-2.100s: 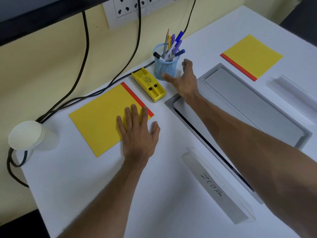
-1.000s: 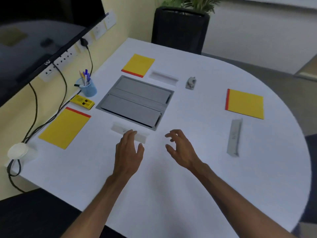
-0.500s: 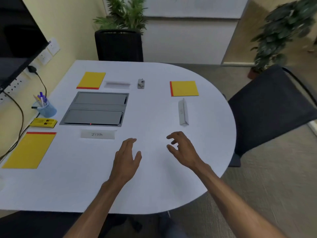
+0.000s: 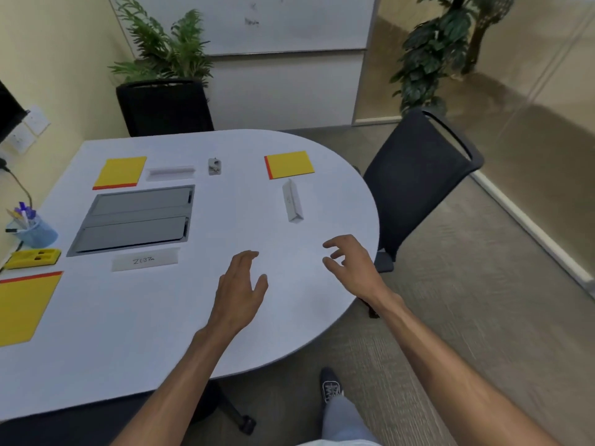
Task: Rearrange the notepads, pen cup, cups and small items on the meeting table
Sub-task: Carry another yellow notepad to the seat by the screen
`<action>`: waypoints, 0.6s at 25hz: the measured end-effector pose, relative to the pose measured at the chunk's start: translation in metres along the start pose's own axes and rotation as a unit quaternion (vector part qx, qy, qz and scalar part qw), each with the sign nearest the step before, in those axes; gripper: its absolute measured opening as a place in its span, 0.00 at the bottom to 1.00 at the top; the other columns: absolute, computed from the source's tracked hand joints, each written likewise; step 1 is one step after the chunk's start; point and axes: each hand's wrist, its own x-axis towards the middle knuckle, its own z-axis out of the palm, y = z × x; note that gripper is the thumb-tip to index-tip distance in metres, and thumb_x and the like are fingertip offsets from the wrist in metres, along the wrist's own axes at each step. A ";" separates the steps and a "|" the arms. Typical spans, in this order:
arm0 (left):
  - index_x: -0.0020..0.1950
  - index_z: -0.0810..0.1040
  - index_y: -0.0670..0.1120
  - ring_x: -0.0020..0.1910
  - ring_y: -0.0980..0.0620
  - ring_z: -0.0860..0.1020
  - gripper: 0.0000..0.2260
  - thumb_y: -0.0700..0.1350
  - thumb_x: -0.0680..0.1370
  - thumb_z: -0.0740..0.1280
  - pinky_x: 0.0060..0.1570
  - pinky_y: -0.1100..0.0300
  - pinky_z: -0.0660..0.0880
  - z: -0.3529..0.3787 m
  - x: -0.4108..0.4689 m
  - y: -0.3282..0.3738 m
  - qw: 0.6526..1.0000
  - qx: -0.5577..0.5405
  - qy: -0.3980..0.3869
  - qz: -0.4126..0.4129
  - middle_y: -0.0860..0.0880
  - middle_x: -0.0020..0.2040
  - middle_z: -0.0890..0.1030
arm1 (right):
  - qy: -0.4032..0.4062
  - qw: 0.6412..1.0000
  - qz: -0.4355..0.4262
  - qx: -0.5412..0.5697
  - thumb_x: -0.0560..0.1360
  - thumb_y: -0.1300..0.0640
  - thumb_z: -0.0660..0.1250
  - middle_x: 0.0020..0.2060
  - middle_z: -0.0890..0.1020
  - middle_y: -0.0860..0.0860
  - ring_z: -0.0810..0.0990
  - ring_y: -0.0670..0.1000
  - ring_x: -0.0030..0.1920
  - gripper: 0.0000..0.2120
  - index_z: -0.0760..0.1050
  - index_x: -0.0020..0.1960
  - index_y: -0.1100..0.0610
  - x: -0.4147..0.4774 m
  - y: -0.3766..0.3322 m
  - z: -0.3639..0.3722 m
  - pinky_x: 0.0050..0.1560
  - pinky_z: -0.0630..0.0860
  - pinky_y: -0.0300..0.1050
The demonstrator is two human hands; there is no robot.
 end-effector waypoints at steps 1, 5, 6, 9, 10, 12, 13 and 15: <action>0.75 0.65 0.48 0.70 0.49 0.70 0.22 0.47 0.81 0.64 0.69 0.44 0.69 0.006 0.006 0.008 1.000 0.000 -0.002 0.005 0.49 0.73 0.69 | 0.007 1.000 0.006 0.001 0.79 0.53 0.68 0.63 0.75 0.47 0.80 0.46 0.55 0.14 0.76 0.64 0.51 0.000 0.005 -0.010 0.57 0.78 0.44; 0.75 0.65 0.48 0.69 0.48 0.71 0.22 0.48 0.81 0.65 0.68 0.45 0.70 0.035 0.038 0.035 1.000 -0.004 -0.005 0.006 0.48 0.72 0.70 | 0.017 1.000 0.018 -0.002 0.79 0.53 0.68 0.63 0.75 0.46 0.80 0.46 0.55 0.13 0.76 0.63 0.51 0.022 0.033 -0.047 0.57 0.78 0.44; 0.75 0.65 0.49 0.68 0.49 0.72 0.23 0.48 0.81 0.64 0.67 0.46 0.71 0.045 0.050 0.043 1.000 -0.005 -0.005 -0.001 0.48 0.72 0.71 | 0.017 1.000 0.022 -0.001 0.79 0.53 0.68 0.63 0.75 0.46 0.80 0.46 0.55 0.13 0.76 0.63 0.51 0.032 0.043 -0.058 0.57 0.78 0.44; 0.75 0.65 0.48 0.68 0.48 0.72 0.23 0.48 0.81 0.65 0.66 0.46 0.71 0.076 0.087 0.068 1.000 -0.011 -0.003 -0.022 0.48 0.71 0.72 | 0.007 1.000 0.022 -0.010 0.79 0.53 0.68 0.63 0.76 0.46 0.80 0.46 0.55 0.12 0.77 0.63 0.50 0.068 0.076 -0.087 0.56 0.78 0.43; 0.75 0.65 0.48 0.68 0.48 0.73 0.23 0.48 0.81 0.65 0.66 0.45 0.72 0.087 0.099 0.077 0.999 -0.013 0.002 -0.032 0.48 0.71 0.72 | 0.000 1.000 0.021 -0.014 0.79 0.53 0.68 0.63 0.76 0.47 0.80 0.45 0.55 0.12 0.77 0.62 0.50 0.081 0.087 -0.097 0.55 0.78 0.43; 0.75 0.65 0.47 0.68 0.48 0.73 0.23 0.48 0.81 0.65 0.66 0.46 0.72 0.109 0.124 0.098 0.998 -0.019 0.015 -0.058 0.47 0.71 0.72 | -0.019 0.999 0.021 -0.017 0.80 0.53 0.68 0.62 0.76 0.46 0.80 0.45 0.55 0.12 0.76 0.62 0.49 0.110 0.109 -0.120 0.53 0.78 0.41; 0.75 0.65 0.47 0.67 0.47 0.73 0.24 0.48 0.81 0.65 0.66 0.46 0.73 0.119 0.134 0.107 0.997 -0.022 0.020 -0.067 0.47 0.71 0.71 | -0.026 0.999 0.019 -0.019 0.80 0.52 0.68 0.62 0.76 0.46 0.79 0.44 0.54 0.12 0.76 0.62 0.49 0.121 0.118 -0.130 0.52 0.77 0.40; 0.75 0.65 0.46 0.67 0.48 0.73 0.24 0.47 0.81 0.65 0.65 0.47 0.73 0.137 0.154 0.124 0.996 -0.025 0.032 -0.084 0.46 0.71 0.71 | -0.045 0.999 0.005 -0.018 0.80 0.52 0.68 0.61 0.77 0.46 0.79 0.44 0.54 0.12 0.77 0.62 0.49 0.142 0.135 -0.149 0.51 0.77 0.40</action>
